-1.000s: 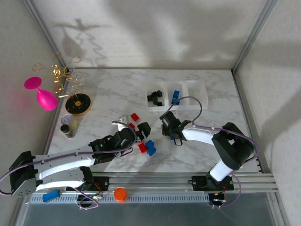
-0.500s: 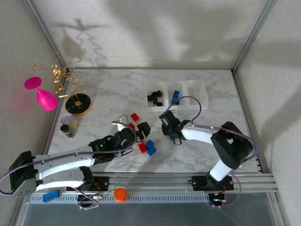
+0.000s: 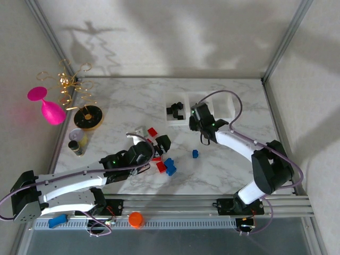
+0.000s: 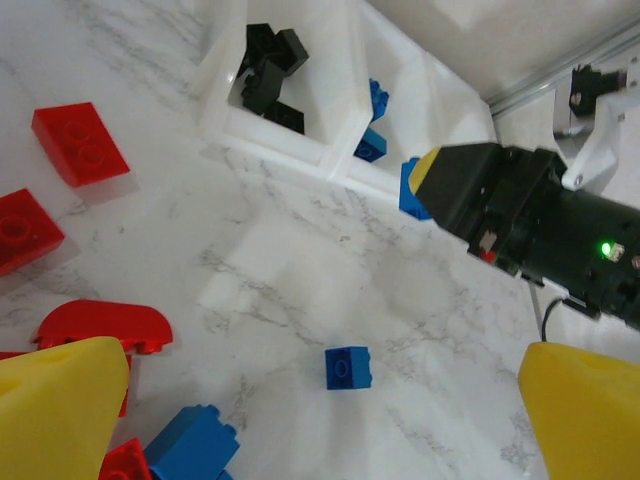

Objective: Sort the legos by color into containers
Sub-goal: Place the lego in the container.

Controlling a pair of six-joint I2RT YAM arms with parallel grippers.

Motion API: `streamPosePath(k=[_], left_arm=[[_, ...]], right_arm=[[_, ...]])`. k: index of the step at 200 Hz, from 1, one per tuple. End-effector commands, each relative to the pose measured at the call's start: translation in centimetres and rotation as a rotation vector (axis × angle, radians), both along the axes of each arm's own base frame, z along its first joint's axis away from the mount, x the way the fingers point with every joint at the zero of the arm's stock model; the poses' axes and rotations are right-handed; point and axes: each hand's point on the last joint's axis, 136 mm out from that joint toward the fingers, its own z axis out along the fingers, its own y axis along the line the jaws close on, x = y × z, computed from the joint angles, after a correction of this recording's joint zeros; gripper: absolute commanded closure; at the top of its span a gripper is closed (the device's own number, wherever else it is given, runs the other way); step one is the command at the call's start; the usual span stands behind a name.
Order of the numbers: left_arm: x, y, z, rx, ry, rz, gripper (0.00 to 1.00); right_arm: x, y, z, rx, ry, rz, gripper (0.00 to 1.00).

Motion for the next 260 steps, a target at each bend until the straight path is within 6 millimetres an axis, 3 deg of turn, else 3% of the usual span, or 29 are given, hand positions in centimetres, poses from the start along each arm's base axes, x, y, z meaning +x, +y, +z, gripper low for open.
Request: streamPosePath(k=[1, 30, 70, 117, 201, 260], left_arm=[[0.9, 0.0, 1.2, 0.019, -0.028, 0.017, 0.00], [1.6, -0.4, 1.6, 0.017, -0.033, 0.012, 0.01], [2.5, -0.3, 1.5, 0.019, -0.027, 0.014, 0.00], [3.1, -0.2, 1.4, 0.027, -0.020, 0.014, 0.00], [3.5, 0.1, 0.9, 0.041, -0.008, 0.019, 0.00], [3.7, -0.2, 1.3, 0.030, -0.008, 0.008, 0.00]], right_arm=[[2.2, -0.9, 0.6, -0.052, -0.026, -0.025, 0.76], [5.5, -1.6, 0.9, -0.059, -0.044, -0.060, 0.76], [9.5, -2.5, -0.1, -0.112, -0.047, -0.104, 0.76], [12.3, -2.6, -1.6, -0.148, -0.033, -0.107, 0.76], [15.2, -3.2, -3.2, -0.189, -0.015, -0.128, 0.71], [15.1, -2.6, 0.6, -0.140, -0.065, -0.110, 0.54]])
